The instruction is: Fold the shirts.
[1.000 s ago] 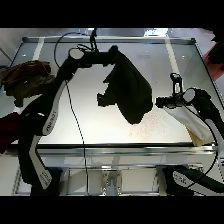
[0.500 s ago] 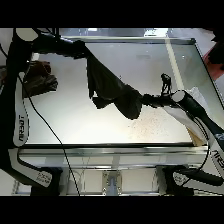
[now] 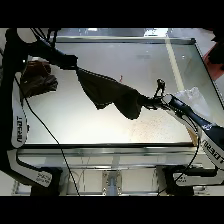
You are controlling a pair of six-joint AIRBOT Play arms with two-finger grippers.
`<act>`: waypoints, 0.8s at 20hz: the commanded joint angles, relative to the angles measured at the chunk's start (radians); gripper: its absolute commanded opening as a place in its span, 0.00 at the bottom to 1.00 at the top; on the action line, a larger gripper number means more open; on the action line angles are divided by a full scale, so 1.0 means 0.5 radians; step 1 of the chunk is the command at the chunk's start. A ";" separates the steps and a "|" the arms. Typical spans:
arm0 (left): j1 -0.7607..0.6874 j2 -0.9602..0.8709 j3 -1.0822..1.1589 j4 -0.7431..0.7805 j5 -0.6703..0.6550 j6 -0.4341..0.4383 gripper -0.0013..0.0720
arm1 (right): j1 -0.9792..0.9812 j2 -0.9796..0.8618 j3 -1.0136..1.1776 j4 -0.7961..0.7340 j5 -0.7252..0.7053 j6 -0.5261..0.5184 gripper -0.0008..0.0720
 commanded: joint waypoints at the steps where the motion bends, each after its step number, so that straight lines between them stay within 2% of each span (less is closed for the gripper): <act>1: 0.001 0.002 -0.001 0.065 -0.018 -0.002 0.03 | 0.023 -0.016 -0.002 -0.114 0.043 0.011 0.44; 7: 0.000 0.002 -0.001 0.064 -0.018 -0.002 0.03 | 0.041 -0.018 0.058 -0.251 0.195 -0.004 0.44; 11: -0.001 0.002 -0.001 0.056 -0.019 -0.002 0.03 | 0.121 -0.056 0.154 -0.470 0.247 0.001 0.44; 16: -0.001 0.002 -0.001 0.057 -0.021 -0.002 0.03 | 0.174 -0.213 0.301 -0.679 0.490 0.012 0.46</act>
